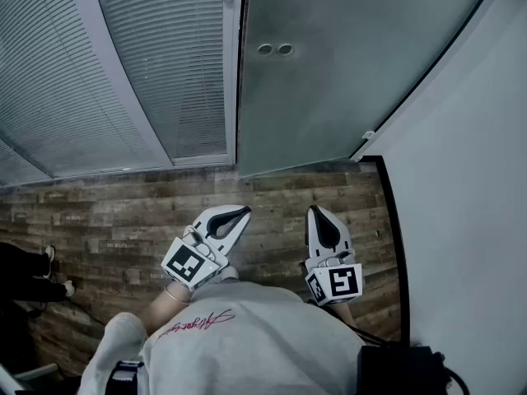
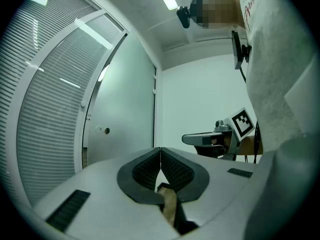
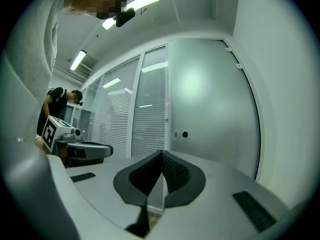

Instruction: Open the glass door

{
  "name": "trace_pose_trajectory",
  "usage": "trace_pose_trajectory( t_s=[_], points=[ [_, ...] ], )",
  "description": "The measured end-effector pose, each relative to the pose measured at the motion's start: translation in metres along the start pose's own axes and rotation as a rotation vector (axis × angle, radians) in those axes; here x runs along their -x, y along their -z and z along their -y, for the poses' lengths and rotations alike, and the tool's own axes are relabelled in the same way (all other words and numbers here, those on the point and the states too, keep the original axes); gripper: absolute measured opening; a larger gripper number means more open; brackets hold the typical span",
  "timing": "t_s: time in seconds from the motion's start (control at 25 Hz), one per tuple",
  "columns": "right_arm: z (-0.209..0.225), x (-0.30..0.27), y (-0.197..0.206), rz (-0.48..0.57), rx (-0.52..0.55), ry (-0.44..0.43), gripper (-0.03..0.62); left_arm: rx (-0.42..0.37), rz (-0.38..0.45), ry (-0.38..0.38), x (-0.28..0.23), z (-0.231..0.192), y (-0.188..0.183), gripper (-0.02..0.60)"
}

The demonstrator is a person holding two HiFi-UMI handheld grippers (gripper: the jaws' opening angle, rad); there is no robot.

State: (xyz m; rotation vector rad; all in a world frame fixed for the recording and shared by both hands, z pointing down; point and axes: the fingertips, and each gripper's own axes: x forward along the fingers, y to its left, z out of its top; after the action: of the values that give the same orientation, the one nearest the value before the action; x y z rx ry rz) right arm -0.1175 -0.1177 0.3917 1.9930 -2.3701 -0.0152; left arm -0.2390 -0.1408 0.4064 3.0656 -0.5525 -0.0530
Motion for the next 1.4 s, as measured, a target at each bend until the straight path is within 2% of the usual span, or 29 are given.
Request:
trace_pose_trajectory(
  t_s=[0.24, 0.44, 0.72, 0.88, 1.04, 1.24, 1.4],
  points=[
    [-0.004, -0.002, 0.003, -0.006, 0.007, 0.003, 0.017, 0.0, 0.043, 0.022, -0.001, 0.001, -0.008, 0.017],
    [-0.008, -0.004, 0.006, -0.014, 0.009, 0.023, 0.018, -0.009, -0.015, 0.022, 0.003, -0.005, 0.006, 0.017],
    [-0.013, -0.019, 0.002, 0.011, -0.032, 0.022, 0.018, -0.009, -0.005, 0.045, 0.003, -0.021, 0.0, 0.017],
    [-0.021, -0.028, -0.007, 0.048, 0.007, 0.053, 0.018, -0.008, -0.011, 0.071, 0.008, -0.031, 0.001, 0.017],
    [-0.025, -0.04, 0.0, 0.03, 0.036, 0.089, 0.018, 0.005, -0.032, 0.08, 0.008, -0.046, 0.011, 0.017],
    [-0.013, -0.053, 0.002, 0.029, -0.019, 0.102, 0.02, 0.031, -0.039, 0.085, 0.001, -0.059, 0.016, 0.017],
    [0.002, -0.09, -0.001, 0.026, 0.004, 0.097, 0.02, 0.034, 0.015, 0.064, -0.011, -0.085, 0.007, 0.017]
  ],
)
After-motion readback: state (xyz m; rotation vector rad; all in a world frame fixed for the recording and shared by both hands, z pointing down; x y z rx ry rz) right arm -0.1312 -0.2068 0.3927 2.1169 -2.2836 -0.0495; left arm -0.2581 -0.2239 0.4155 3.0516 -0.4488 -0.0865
